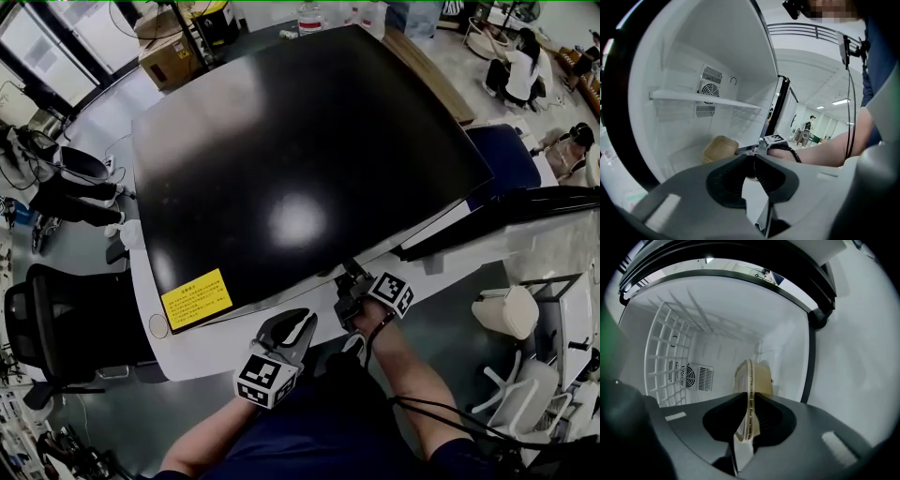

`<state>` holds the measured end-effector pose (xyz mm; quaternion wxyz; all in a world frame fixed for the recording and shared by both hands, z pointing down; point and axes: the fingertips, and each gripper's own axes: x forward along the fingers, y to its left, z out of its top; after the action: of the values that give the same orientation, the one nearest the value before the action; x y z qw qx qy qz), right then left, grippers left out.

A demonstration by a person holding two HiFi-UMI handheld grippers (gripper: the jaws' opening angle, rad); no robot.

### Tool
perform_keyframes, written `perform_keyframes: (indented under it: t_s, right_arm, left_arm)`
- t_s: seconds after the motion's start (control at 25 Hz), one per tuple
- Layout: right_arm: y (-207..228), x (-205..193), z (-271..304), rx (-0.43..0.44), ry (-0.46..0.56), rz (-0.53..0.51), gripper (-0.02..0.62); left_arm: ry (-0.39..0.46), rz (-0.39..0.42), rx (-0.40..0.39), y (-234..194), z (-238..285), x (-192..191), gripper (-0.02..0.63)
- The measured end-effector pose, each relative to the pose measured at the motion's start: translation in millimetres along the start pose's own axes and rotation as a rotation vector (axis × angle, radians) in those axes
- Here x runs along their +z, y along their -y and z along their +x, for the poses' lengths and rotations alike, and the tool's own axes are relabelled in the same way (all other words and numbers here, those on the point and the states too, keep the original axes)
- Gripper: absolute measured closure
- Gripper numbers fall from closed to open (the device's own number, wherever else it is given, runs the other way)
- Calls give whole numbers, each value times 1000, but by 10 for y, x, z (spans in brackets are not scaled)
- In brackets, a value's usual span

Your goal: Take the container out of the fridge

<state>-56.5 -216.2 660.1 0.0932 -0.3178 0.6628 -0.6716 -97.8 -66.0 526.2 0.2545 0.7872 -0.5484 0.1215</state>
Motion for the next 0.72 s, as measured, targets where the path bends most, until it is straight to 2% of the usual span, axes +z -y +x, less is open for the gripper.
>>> perform_keyframes:
  t_s: [0.72]
  right_arm:
    - [91, -54, -536, -20, 49, 19, 537]
  left_arm:
    - [-28, 31, -122, 378, 156, -19, 554]
